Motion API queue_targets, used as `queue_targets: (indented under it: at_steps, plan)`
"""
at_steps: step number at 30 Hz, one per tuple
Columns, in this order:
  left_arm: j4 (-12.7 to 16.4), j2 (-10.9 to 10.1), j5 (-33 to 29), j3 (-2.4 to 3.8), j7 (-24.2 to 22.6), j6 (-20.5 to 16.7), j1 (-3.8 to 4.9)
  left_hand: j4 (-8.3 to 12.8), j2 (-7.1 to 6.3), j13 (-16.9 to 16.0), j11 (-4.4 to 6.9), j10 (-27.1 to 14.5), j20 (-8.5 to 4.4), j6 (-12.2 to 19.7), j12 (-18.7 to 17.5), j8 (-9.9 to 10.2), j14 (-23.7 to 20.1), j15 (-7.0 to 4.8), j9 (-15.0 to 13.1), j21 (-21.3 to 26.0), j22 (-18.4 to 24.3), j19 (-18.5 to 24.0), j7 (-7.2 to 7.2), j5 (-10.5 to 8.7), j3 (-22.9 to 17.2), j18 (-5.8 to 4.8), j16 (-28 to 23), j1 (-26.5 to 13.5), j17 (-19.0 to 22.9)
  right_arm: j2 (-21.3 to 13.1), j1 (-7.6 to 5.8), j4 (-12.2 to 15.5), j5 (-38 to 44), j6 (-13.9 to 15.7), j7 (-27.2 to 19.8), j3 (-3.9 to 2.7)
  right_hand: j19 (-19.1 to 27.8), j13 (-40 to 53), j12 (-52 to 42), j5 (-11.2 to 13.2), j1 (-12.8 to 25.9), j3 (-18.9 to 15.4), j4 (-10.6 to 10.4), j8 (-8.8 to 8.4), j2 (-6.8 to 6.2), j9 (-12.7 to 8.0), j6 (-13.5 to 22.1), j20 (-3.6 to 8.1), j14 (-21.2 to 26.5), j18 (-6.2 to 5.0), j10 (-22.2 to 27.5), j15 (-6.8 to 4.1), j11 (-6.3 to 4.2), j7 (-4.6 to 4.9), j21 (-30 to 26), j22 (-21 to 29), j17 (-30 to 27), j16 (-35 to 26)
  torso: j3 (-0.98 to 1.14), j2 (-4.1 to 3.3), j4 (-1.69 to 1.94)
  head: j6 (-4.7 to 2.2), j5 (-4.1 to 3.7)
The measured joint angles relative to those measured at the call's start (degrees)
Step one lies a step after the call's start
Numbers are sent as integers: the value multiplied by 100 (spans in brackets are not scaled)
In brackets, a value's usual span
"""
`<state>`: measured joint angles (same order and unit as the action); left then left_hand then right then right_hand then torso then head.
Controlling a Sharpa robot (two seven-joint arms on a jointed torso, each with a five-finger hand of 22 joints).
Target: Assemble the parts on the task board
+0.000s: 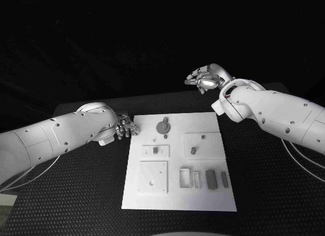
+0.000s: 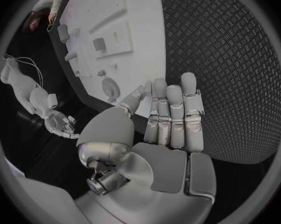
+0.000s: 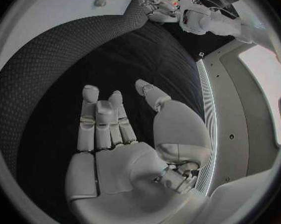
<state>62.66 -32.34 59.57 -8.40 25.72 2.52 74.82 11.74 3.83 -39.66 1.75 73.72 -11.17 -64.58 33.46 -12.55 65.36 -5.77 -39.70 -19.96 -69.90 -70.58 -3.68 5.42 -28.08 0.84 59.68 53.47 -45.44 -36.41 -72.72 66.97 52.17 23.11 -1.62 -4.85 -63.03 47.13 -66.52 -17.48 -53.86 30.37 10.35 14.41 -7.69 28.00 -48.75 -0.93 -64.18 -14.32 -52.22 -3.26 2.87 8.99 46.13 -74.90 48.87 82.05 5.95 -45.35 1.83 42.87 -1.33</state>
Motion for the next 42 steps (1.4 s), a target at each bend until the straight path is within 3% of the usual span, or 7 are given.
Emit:
queue_targets:
  at_steps: [2, 11, 25, 35, 37, 40, 42]
  plan:
    - [17, -19, -46, 0, -3, -18, 0, -175, -115, -6, 4, 4, -19, -11, 0, -28, 20, -20, 31, -25, -50, -19, -10, -183, -311, -1, 0, 109, -3, -1, 0, 0, 0, 0, 0, 0, 0, 0, 0, 0, 0, 0, 0, 0, 0, 0, 0, 0, 0, 0, 0, 0, 0, 0, 0, 0, 0, 0, 0, 0, 0, 2, -2]
    - [154, -110, -237, 2, -35, -113, -1, -195, -188, -41, 6, 47, -39, -46, 0, -32, 69, -28, 31, -88, -141, -59, 4, -196, -435, -2, 28, 125, -37, -8, 0, 4, 0, -2, 0, 0, 0, 0, 1, 0, 0, 0, 0, 0, 0, 0, -13, 0, 0, 0, 0, 0, 0, 10, 0, 0, 0, 0, 4, 1, -1, 9, -8]
    - [1172, -608, -658, 2, -140, -406, -24, -194, -187, -90, 10, 51, -82, -72, 49, -32, 97, -36, 31, -177, -283, -122, 31, -216, -436, -3, 159, 126, -65, -49, 1, 22, -2, -4, 0, 0, 0, 1, 1, 0, 23, 0, 0, 0, 23, 0, -22, 0, 0, 0, 0, 0, 0, 2, 0, 0, 0, 0, 1, 4, 5, 12, -20]
    - [1773, -772, -856, -15, -157, -518, -166, -193, -187, -114, -9, 72, -89, -92, 87, -32, 107, -29, 31, -221, -335, -132, 52, -194, -435, -3, 199, 126, -77, -62, 1, 22, -2, -5, 0, 0, 0, 1, 1, 0, 23, 0, 0, 0, 23, 0, -23, 0, 0, 0, 0, 0, 0, 0, 0, 0, 0, 0, -4, 1, 7, 29, -37]
    - [1819, -780, -858, -50, -155, -545, -169, -193, -187, -120, -9, 72, -89, -93, 87, -32, 108, -29, 33, -221, -343, -132, 51, -194, -435, -3, 205, 126, -77, -65, 1, 22, -3, -5, 0, 0, 0, 1, 1, 0, 23, 0, 0, 0, 23, 0, -26, 0, 0, 0, 0, 0, 0, -3, 0, 0, -1, 0, -5, 1, 7, 35, -38]
    - [1874, -806, -854, -165, -143, -578, -171, -193, -187, -126, -8, 73, -81, -109, 87, -32, 108, -29, 38, -221, -350, -142, 34, -194, -435, -3, 225, 126, -77, -70, 1, 25, -3, -6, 0, 0, 0, 1, 1, 0, 23, 0, 0, 0, 23, 1, -15, 0, 0, 0, 0, 0, 0, 7, 0, 0, 0, 0, -7, 0, 9, 40, -38]
    - [1893, -817, -844, -188, -129, -590, -182, -193, -187, -126, -8, 73, -81, -110, 87, -32, 109, -29, 38, -243, -355, -142, 33, -194, -435, -3, 226, 126, -80, -71, 1, 29, -4, -6, 0, 0, 0, 1, 1, 0, 23, 0, 0, 0, 23, 1, -9, 0, 0, 0, 0, 0, 0, 12, 0, 0, -1, 0, -9, 1, 10, 43, -36]
